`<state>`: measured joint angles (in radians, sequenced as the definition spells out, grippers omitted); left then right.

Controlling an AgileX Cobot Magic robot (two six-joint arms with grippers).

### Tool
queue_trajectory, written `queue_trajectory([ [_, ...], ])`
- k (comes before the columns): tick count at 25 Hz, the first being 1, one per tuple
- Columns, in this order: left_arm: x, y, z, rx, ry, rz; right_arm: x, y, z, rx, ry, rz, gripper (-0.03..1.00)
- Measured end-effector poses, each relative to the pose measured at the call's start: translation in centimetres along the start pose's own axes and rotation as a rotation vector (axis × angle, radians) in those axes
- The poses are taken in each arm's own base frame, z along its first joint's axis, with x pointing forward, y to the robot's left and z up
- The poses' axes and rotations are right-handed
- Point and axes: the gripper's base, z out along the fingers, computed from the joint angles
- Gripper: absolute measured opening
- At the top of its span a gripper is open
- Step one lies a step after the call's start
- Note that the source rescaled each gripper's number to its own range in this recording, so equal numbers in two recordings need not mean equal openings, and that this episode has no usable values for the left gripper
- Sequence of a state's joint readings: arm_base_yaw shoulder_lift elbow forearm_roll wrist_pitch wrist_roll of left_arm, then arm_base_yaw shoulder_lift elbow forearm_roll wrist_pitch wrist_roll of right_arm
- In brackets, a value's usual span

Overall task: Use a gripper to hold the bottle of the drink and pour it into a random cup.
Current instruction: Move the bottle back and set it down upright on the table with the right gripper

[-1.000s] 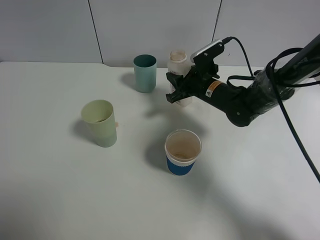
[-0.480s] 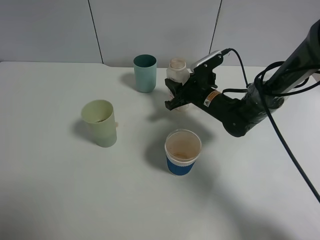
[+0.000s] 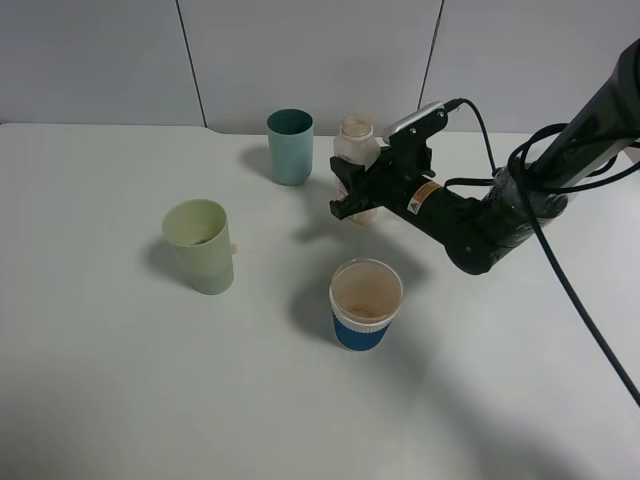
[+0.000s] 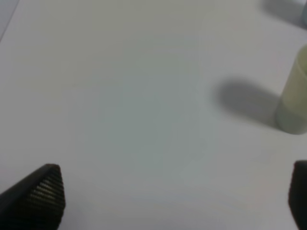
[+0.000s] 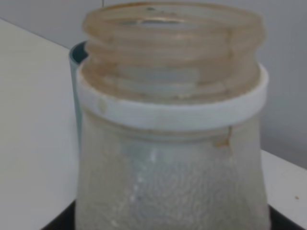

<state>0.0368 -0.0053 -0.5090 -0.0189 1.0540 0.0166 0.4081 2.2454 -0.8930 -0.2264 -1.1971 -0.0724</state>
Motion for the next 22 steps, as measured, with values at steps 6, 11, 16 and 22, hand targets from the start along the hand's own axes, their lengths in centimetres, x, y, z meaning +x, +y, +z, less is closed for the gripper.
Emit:
queue_trajectory([
  [6, 0.0, 0.0, 0.0, 0.0, 0.0, 0.0, 0.02, -0.1, 0.0, 0.01, 0.001, 0.076, 0.03],
  [11, 0.0, 0.0, 0.0, 0.0, 0.0, 0.0, 0.02, -0.1, 0.0, 0.01, 0.001, 0.076, 0.03],
  [16, 0.0, 0.0, 0.0, 0.0, 0.0, 0.0, 0.02, -0.1, 0.0, 0.01, 0.001, 0.076, 0.03],
  [22, 0.0, 0.0, 0.0, 0.0, 0.0, 0.0, 0.01, -0.02, 0.0, 0.001, 0.001, 0.094, 0.05],
])
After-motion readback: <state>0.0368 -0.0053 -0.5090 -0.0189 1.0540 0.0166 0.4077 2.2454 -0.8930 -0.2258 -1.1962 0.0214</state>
